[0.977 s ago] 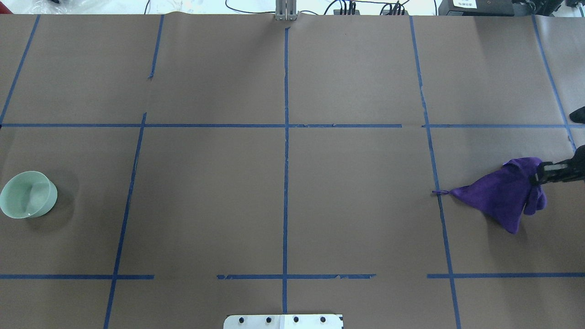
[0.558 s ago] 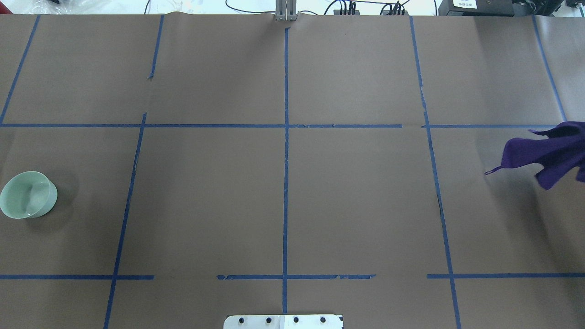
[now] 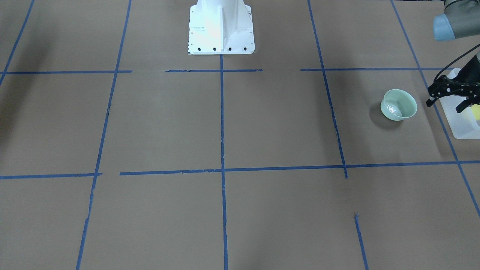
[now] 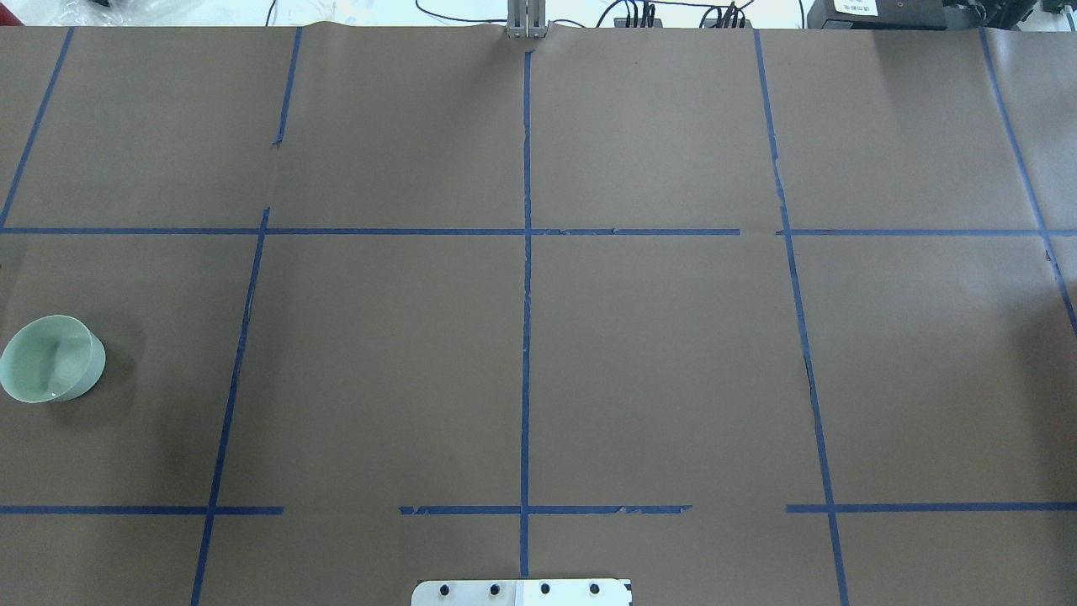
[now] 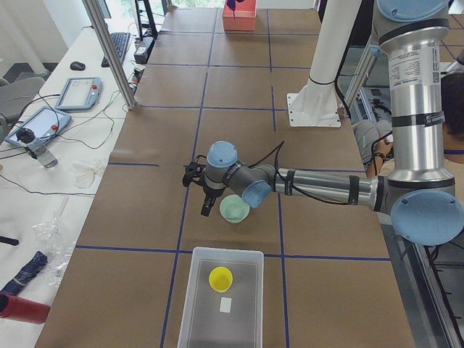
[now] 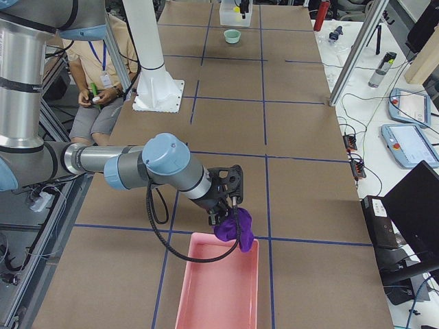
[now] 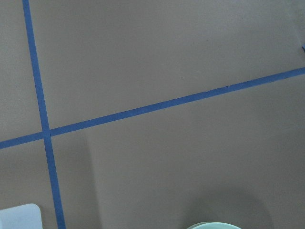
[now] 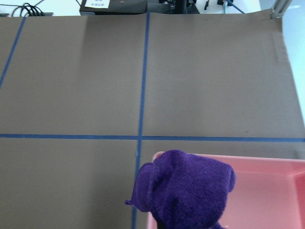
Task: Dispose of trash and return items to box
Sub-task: 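Release the purple cloth into the pink bin with the right gripper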
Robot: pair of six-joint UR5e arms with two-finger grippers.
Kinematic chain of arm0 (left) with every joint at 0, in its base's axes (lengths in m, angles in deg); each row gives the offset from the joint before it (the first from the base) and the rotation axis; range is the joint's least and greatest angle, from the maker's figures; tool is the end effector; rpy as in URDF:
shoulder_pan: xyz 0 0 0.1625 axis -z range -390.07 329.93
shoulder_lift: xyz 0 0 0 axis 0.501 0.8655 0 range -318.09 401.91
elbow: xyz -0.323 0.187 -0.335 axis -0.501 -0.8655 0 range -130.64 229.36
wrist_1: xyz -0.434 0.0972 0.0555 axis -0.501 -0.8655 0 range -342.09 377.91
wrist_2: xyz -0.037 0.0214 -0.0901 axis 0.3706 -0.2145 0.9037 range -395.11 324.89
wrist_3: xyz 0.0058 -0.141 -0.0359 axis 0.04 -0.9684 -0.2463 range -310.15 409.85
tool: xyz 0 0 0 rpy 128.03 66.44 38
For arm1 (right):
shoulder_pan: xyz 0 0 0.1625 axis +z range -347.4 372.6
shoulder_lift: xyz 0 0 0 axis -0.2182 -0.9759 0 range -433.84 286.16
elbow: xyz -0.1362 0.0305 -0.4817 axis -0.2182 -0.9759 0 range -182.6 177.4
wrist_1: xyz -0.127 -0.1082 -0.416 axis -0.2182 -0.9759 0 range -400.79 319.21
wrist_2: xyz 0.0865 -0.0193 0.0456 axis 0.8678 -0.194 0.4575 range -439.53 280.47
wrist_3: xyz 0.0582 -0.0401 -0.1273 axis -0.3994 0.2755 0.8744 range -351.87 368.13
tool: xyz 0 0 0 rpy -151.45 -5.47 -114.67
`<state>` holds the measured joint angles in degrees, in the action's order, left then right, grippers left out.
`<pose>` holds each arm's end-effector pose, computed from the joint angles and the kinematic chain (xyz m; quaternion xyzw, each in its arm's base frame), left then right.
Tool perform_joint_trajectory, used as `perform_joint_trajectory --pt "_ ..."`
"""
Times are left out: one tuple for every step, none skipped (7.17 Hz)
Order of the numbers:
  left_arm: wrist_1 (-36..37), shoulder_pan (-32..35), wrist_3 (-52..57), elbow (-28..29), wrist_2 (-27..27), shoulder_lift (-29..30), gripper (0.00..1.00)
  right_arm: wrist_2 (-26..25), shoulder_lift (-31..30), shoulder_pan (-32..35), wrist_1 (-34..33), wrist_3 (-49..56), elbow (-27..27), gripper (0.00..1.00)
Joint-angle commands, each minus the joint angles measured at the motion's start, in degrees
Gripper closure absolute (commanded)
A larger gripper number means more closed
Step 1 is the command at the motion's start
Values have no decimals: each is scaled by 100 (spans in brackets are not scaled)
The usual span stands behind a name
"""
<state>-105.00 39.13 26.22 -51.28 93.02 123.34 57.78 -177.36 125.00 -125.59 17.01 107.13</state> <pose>0.1371 -0.4831 0.6796 0.1451 0.3958 0.0758 0.9036 0.1863 -0.3834 0.6809 0.1953 -0.3599 0.0677 0.9098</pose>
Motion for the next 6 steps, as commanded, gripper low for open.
perform_joint_trajectory --pt "21 -291 -19 36 1 -13 0 -539 325 301 -503 1045 -730 100" --pt "12 -493 -54 228 -7 -22 0 -548 315 83 -189 1089 -1195 100" --pt "4 -599 -159 404 -16 -13 0 -548 315 -24 458 1159 -1748 100" --pt "-14 -827 -160 579 -34 -13 0 -539 315 -147 926 1142 -2128 100" --pt "-23 -898 -177 581 -34 -13 0 -530 298 -244 948 1116 -2192 100" --pt "-14 -1134 -195 616 -34 -13 1 -504 254 -392 965 1107 -2306 47"
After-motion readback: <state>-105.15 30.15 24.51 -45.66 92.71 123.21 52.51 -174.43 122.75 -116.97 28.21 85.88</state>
